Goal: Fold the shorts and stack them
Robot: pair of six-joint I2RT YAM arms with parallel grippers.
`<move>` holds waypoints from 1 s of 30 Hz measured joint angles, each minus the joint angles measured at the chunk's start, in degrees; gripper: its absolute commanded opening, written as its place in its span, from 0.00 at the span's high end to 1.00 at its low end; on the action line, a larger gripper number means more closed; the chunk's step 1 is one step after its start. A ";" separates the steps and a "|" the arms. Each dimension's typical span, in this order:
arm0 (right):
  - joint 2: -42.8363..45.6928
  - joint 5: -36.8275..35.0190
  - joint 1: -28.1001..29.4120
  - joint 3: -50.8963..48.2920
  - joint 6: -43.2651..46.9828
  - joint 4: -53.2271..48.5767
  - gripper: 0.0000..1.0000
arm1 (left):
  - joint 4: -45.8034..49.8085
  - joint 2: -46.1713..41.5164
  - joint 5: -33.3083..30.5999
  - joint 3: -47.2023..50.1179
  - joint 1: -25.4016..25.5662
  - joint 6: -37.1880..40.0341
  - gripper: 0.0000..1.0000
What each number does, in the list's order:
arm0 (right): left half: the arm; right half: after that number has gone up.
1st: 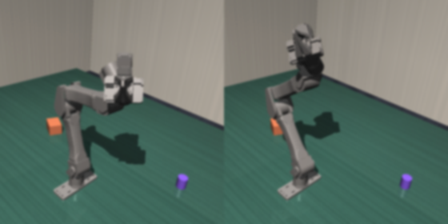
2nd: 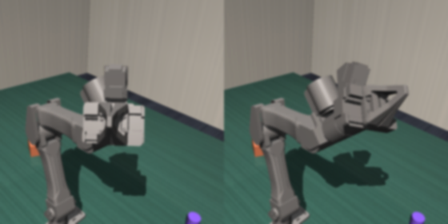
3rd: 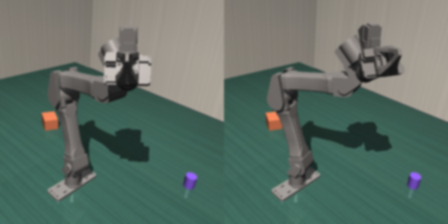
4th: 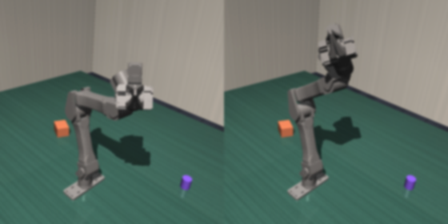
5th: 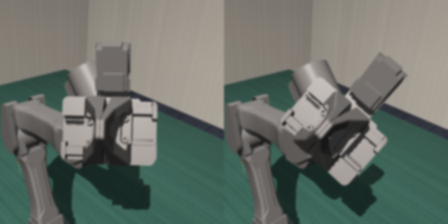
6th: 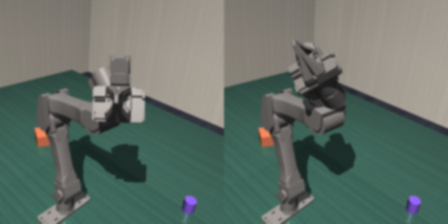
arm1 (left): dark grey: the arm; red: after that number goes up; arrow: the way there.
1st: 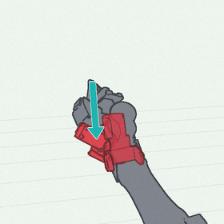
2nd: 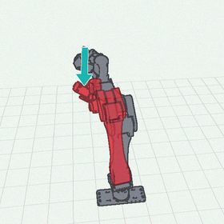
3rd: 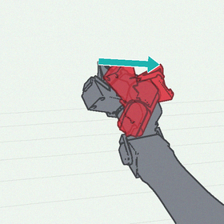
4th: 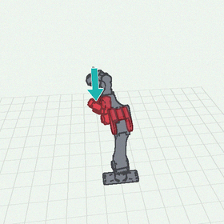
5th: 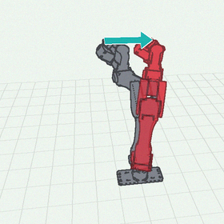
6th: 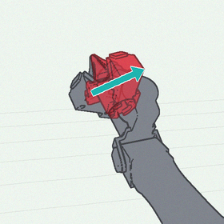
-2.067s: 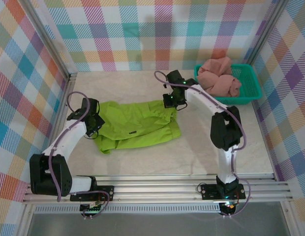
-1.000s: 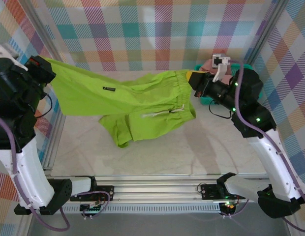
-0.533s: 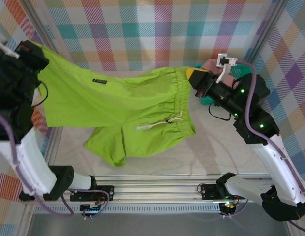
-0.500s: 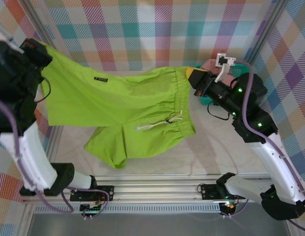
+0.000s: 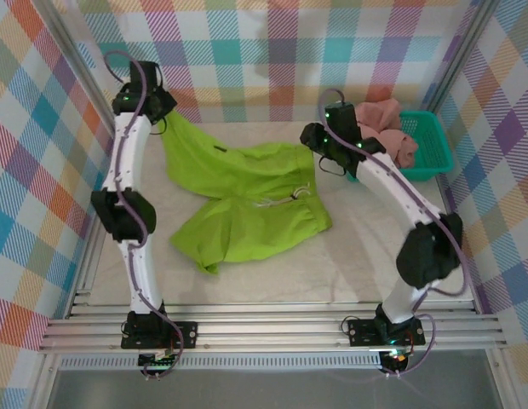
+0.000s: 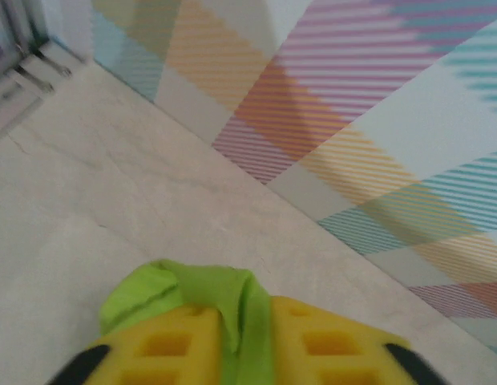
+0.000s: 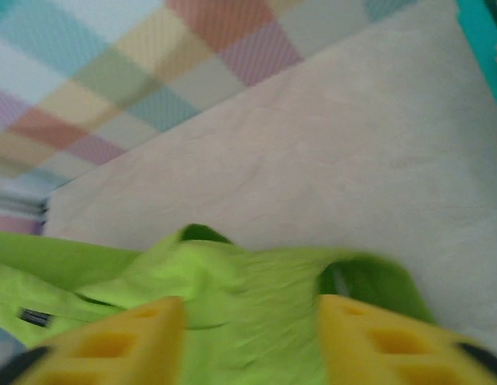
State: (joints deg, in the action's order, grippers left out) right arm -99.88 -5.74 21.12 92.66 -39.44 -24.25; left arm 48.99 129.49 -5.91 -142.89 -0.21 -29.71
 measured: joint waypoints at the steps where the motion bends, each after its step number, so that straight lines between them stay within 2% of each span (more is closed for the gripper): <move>1: -2.71 1.16 -1.44 1.86 -0.74 -0.61 0.23 | 0.13 4.04 0.90 -3.28 -0.09 -0.26 0.08; 2: -4.66 2.54 -2.34 3.48 -1.40 -1.11 0.16 | 0.48 7.37 1.60 -6.54 -0.15 -0.39 0.00; 5: -5.40 5.01 -3.85 4.20 -1.51 -1.16 0.08 | 2.60 12.35 3.17 -11.67 -0.48 -0.42 0.00; 8: -3.02 8.26 -1.79 4.17 0.61 -0.90 0.05 | 4.83 8.68 3.50 -7.39 -0.59 -0.24 0.00; 10: -1.16 11.41 0.61 4.17 2.32 -0.87 0.04 | 4.09 0.59 4.02 3.87 -0.59 -0.26 0.00; 14: -0.17 17.25 5.35 4.09 5.99 -0.59 0.04 | -3.23 -23.98 6.10 35.91 0.66 -2.27 0.00; 17: -2.69 20.57 8.24 3.93 7.65 -0.98 0.04 | -9.18 -39.04 7.45 54.47 2.14 -5.55 0.00; 19: -4.57 22.34 8.98 2.75 7.85 -0.87 0.04 | -12.17 -45.92 7.98 64.50 3.37 -7.82 0.00; 23: -6.51 22.32 9.29 -1.90 8.70 -2.38 0.04 | -12.41 -53.37 5.62 79.03 7.74 -11.13 0.02; 26: -6.58 21.49 9.29 -4.02 8.92 -3.85 0.04 | -9.42 -57.51 2.75 84.50 12.48 -12.68 0.08; 30: -6.58 21.44 9.29 -6.49 8.85 -3.32 0.04 | -6.78 -65.85 -0.17 89.81 16.24 -14.47 0.15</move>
State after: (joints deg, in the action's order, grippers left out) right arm -106.45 15.70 30.41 86.17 -30.59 -27.57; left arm 42.22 63.64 -6.09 -53.08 16.03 -44.18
